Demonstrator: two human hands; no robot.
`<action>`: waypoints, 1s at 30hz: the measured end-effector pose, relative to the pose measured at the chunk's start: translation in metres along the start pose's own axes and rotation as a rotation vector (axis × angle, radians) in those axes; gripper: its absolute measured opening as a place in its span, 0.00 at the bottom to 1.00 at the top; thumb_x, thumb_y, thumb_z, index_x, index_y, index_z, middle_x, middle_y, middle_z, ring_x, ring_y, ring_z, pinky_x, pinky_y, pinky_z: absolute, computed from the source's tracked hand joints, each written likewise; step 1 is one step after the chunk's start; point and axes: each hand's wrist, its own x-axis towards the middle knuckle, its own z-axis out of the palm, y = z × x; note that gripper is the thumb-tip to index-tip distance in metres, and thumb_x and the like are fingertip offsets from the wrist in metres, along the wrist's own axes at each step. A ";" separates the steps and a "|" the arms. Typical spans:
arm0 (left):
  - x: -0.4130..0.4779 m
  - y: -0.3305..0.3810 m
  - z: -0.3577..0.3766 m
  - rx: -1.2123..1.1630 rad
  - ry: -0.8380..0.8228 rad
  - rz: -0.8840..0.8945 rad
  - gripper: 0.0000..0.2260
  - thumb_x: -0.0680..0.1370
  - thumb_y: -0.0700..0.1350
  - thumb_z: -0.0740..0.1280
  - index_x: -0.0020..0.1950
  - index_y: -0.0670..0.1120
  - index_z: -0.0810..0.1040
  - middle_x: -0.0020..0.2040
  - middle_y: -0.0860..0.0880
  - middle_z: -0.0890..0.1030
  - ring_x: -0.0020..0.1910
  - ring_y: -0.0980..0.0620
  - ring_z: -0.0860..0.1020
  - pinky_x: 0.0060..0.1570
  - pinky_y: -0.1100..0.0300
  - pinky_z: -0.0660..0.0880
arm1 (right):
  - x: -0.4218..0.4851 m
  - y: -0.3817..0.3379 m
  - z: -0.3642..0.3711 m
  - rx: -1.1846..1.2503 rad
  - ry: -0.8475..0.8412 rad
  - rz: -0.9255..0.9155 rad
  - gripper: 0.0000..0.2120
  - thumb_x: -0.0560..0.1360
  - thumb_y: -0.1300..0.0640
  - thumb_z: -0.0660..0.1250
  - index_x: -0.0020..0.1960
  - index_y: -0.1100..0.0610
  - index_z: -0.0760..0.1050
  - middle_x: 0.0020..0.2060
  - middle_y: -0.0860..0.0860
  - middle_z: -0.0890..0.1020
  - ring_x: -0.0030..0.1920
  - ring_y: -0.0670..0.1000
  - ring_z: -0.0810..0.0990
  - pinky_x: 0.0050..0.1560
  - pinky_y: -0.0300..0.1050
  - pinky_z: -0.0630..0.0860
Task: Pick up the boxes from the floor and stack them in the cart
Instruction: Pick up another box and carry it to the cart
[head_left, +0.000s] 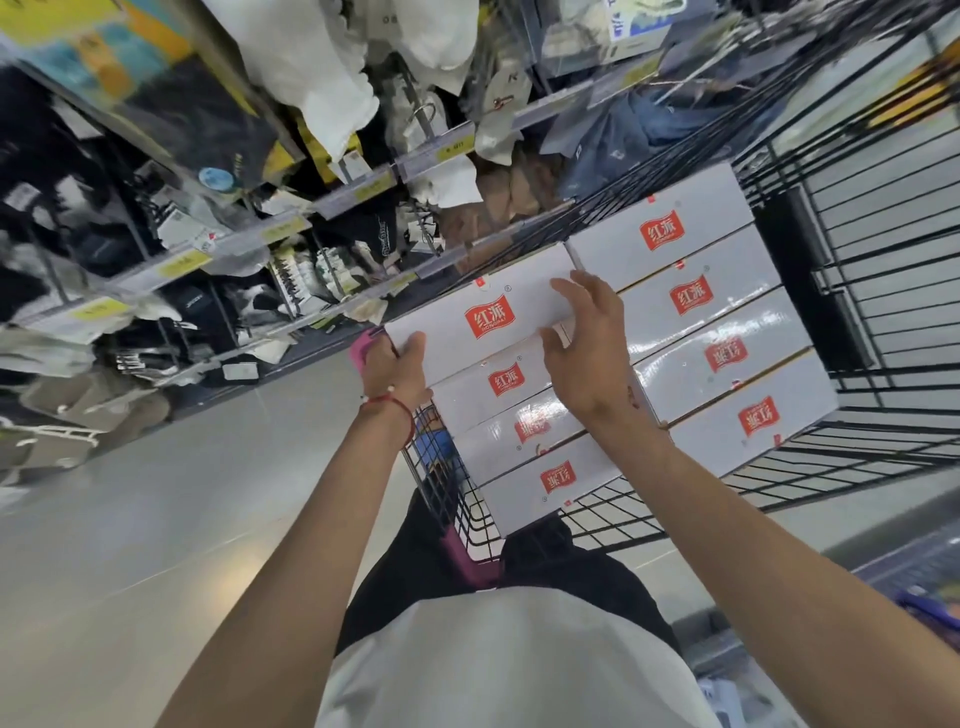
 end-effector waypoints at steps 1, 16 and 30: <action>-0.001 0.000 0.000 0.006 0.000 0.004 0.16 0.80 0.50 0.65 0.63 0.41 0.72 0.64 0.39 0.76 0.60 0.39 0.78 0.48 0.45 0.83 | 0.000 0.002 0.001 -0.058 -0.014 0.008 0.26 0.79 0.57 0.72 0.74 0.54 0.68 0.77 0.55 0.67 0.79 0.59 0.62 0.73 0.59 0.71; -0.013 0.005 0.013 0.020 0.024 0.064 0.15 0.82 0.50 0.63 0.65 0.43 0.73 0.56 0.46 0.77 0.47 0.46 0.77 0.45 0.55 0.81 | -0.001 0.022 -0.011 -0.330 -0.252 0.041 0.39 0.80 0.49 0.68 0.84 0.50 0.50 0.84 0.55 0.48 0.84 0.60 0.48 0.80 0.62 0.59; -0.056 -0.016 -0.046 -0.153 -0.175 0.263 0.08 0.79 0.44 0.68 0.50 0.59 0.78 0.54 0.57 0.80 0.56 0.53 0.78 0.57 0.54 0.77 | -0.078 -0.041 -0.021 0.216 -0.241 0.277 0.23 0.83 0.52 0.66 0.77 0.52 0.69 0.76 0.49 0.68 0.70 0.52 0.72 0.67 0.43 0.69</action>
